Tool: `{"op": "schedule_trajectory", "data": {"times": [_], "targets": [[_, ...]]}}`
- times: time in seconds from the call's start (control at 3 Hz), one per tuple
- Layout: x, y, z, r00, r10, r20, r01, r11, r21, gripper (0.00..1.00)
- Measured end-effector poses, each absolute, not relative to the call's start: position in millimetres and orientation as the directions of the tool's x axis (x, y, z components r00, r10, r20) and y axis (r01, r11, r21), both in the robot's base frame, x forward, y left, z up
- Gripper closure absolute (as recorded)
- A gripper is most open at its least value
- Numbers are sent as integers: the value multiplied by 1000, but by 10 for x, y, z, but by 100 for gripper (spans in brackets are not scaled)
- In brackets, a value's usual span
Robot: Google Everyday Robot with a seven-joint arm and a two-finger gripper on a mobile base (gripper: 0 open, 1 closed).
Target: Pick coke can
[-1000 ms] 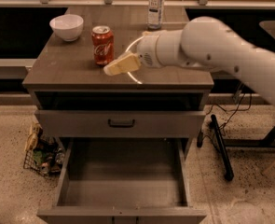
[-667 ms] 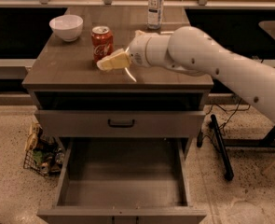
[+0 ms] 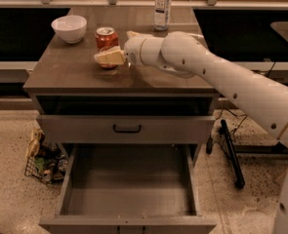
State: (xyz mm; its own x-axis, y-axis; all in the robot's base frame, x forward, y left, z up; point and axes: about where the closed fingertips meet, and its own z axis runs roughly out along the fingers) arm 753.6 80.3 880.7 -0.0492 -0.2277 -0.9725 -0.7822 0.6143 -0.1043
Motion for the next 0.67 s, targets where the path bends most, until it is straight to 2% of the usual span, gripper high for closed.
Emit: {"op": "schedule_trajectory", "data": {"times": [0.67], "targets": [[7677,939,8807,-26,-206,-978,-788,606,-106,63]]}}
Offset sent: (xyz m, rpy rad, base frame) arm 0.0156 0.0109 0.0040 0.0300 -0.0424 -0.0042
